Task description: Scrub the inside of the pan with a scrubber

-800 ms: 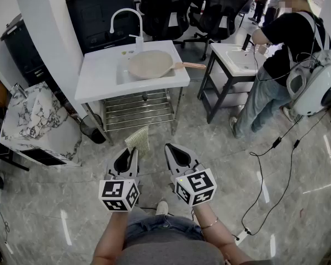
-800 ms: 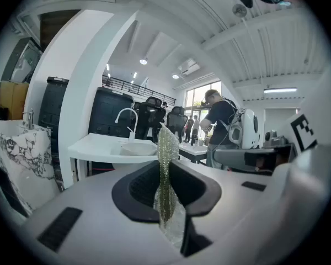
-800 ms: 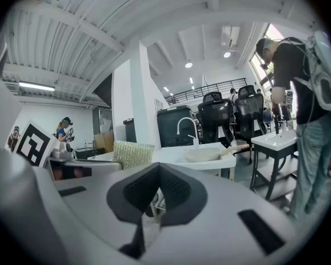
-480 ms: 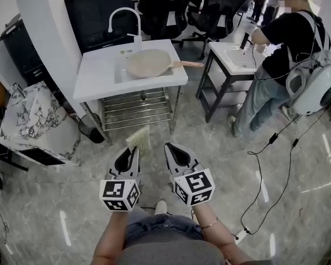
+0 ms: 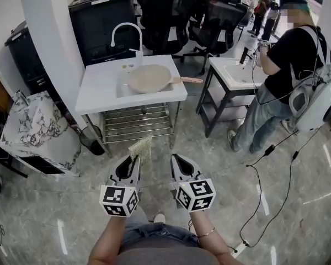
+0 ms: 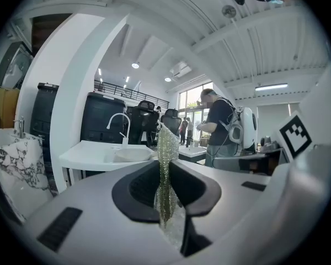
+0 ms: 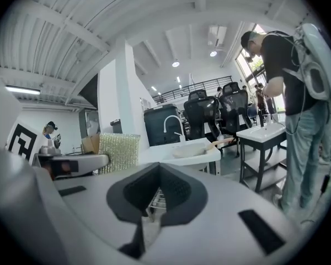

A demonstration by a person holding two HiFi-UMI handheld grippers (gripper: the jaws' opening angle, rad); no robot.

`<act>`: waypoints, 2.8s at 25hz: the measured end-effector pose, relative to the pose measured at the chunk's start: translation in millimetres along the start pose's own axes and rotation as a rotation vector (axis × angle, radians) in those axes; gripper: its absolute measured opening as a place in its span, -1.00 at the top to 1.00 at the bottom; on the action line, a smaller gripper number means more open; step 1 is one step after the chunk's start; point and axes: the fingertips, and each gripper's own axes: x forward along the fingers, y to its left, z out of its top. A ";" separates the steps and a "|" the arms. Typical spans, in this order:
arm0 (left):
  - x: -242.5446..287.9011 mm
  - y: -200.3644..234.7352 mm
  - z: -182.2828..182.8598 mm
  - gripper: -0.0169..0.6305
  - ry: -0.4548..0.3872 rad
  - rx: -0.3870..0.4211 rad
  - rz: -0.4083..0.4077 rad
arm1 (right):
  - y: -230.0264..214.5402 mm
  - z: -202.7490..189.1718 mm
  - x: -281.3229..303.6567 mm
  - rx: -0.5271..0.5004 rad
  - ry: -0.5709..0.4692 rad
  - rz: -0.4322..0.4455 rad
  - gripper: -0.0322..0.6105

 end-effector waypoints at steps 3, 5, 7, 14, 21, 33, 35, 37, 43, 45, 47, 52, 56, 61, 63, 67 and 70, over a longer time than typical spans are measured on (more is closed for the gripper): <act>10.0 11.4 4.2 0.74 0.003 -0.010 0.008 | -6.6 3.2 9.2 0.017 -0.006 -0.010 0.87; 19.5 19.8 6.7 0.74 0.006 -0.022 0.005 | -9.5 5.1 19.4 0.023 -0.002 -0.015 0.87; 32.5 28.3 8.3 0.74 0.011 -0.026 -0.004 | -12.3 8.6 32.6 0.022 0.001 -0.022 0.87; 102.7 64.2 8.0 0.75 0.029 -0.040 -0.053 | -30.2 14.1 100.7 0.015 0.022 -0.029 0.87; 186.5 132.8 16.3 0.75 0.084 -0.072 -0.078 | -40.0 35.4 214.9 0.015 0.047 -0.039 0.87; 297.0 250.7 32.6 0.74 0.129 -0.141 -0.068 | -69.3 59.8 349.1 0.016 0.082 -0.136 0.87; 310.1 260.5 33.3 0.75 0.137 -0.158 -0.061 | -75.8 61.2 358.1 0.019 0.092 -0.151 0.87; 323.1 266.4 36.1 0.75 0.132 -0.170 -0.063 | -84.4 62.2 366.2 0.022 0.098 -0.163 0.87; 363.5 277.0 45.1 0.74 0.117 -0.180 -0.057 | -117.3 69.6 397.3 0.030 0.095 -0.190 0.87; 378.2 277.9 47.0 0.75 0.121 -0.175 -0.054 | -130.0 73.7 409.3 0.034 0.093 -0.193 0.87; 395.2 277.4 47.7 0.75 0.130 -0.173 -0.051 | -143.9 80.0 419.8 0.035 0.090 -0.194 0.87; 443.3 267.6 48.1 0.74 0.159 -0.158 -0.040 | -185.8 96.5 440.0 0.035 0.085 -0.209 0.87; 476.4 248.7 36.6 0.75 0.217 -0.164 -0.056 | -214.0 98.8 445.5 0.056 0.092 -0.231 0.87; 510.9 219.0 17.2 0.75 0.309 -0.199 -0.059 | -239.9 96.2 448.2 0.078 0.106 -0.241 0.87; 521.7 205.5 7.4 0.74 0.352 -0.210 -0.062 | -249.0 93.1 448.3 0.089 0.116 -0.245 0.87; 534.3 184.7 -12.6 0.74 0.441 -0.223 -0.080 | -257.5 87.6 449.7 0.102 0.132 -0.238 0.87; 535.4 177.5 -24.3 0.74 0.503 -0.204 -0.093 | -258.8 84.5 452.3 0.107 0.146 -0.224 0.87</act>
